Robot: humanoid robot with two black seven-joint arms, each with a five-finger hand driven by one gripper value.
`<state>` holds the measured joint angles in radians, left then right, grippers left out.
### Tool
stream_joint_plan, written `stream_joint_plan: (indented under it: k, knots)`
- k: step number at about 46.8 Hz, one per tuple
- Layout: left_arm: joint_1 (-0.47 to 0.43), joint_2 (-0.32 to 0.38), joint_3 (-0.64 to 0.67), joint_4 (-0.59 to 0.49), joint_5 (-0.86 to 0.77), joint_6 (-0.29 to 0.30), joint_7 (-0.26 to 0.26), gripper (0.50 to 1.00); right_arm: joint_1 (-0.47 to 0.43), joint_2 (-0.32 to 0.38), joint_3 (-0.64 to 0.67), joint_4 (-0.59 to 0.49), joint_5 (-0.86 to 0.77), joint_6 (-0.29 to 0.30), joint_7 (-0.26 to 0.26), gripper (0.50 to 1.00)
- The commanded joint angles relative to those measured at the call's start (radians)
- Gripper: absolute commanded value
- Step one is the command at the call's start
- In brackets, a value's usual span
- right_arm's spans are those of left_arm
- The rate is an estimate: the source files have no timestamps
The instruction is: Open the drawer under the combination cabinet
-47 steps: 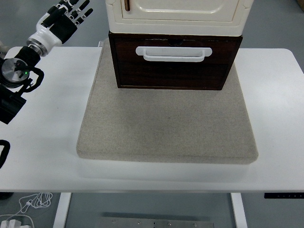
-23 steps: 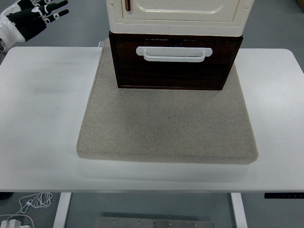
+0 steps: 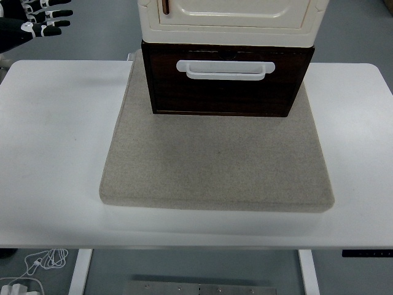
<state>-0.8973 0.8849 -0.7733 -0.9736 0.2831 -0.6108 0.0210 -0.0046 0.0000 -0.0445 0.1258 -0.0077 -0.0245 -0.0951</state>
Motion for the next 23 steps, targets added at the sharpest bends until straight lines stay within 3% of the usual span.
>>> stream_joint_plan:
  k: [1,12,23]
  knots:
    - [0.000,0.042,0.000,-0.071,0.053,0.000,0.001,1.000,0.000,0.000,0.000,0.000,0.000,0.000,0.000,0.928]
    - [0.000,0.108,0.006,-0.229,0.195,0.000,0.005,1.000,0.000,0.000,0.000,0.000,0.000,0.000,0.000,0.928]
    - [-0.009,0.115,0.008,-0.355,0.301,0.000,0.013,1.000,0.000,0.000,0.000,0.000,0.000,0.000,0.000,0.928]
